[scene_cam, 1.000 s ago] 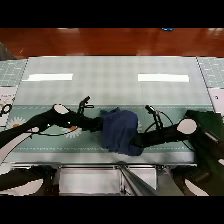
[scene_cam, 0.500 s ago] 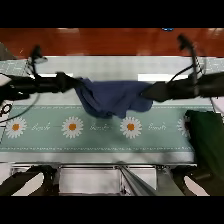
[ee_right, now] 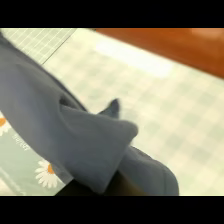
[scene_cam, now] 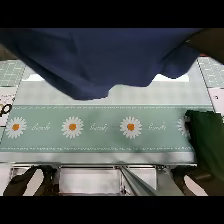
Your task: Fold the shirts.
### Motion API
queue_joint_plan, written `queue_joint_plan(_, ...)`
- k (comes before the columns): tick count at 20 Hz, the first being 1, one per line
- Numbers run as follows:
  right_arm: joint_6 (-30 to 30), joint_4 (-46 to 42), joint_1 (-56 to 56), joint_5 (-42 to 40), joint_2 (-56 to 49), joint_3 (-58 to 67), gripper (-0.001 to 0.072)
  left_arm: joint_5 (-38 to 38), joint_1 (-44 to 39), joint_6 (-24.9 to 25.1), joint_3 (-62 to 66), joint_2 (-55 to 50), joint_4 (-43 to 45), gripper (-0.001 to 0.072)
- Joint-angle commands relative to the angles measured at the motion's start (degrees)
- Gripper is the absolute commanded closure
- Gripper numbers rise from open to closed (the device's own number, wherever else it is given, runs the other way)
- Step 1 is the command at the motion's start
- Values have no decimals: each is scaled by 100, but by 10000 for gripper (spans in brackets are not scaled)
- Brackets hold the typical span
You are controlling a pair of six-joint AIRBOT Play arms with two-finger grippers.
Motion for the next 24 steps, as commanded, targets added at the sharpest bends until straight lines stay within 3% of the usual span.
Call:
queue_joint_plan(1,286,-713,-7,278,442,317,686,-199,378,-79,619,629,20,687)
queue_joint_plan(5,743,-1569,-7,1154,1097,264,687,-313,291,-98,787,1204,94,687)
queue_joint_plan(8,1147,-1993,-9,1587,1624,-378,687,-713,-238,-431,774,1410,1187,687)
queue_joint_plan(11,1425,-1733,-7,1550,2234,-2046,687,-1016,-938,-706,339,1438,2199,686)
queue_joint_plan(14,1482,-1207,-7,839,2507,-3901,687,-1027,-1344,-807,-990,1399,2135,686)
queue_joint_plan(17,1228,-892,-7,-356,2194,-5182,687,-105,-1613,-758,-2455,1075,2122,686)
queue_joint_plan(20,874,-938,-9,-1355,1139,-5407,687,966,-1762,-466,-3062,15,2122,686)
queue_joint_plan(24,566,-811,-177,-2374,-863,-4878,687,1700,-1698,-271,-2356,-2116,2114,686)
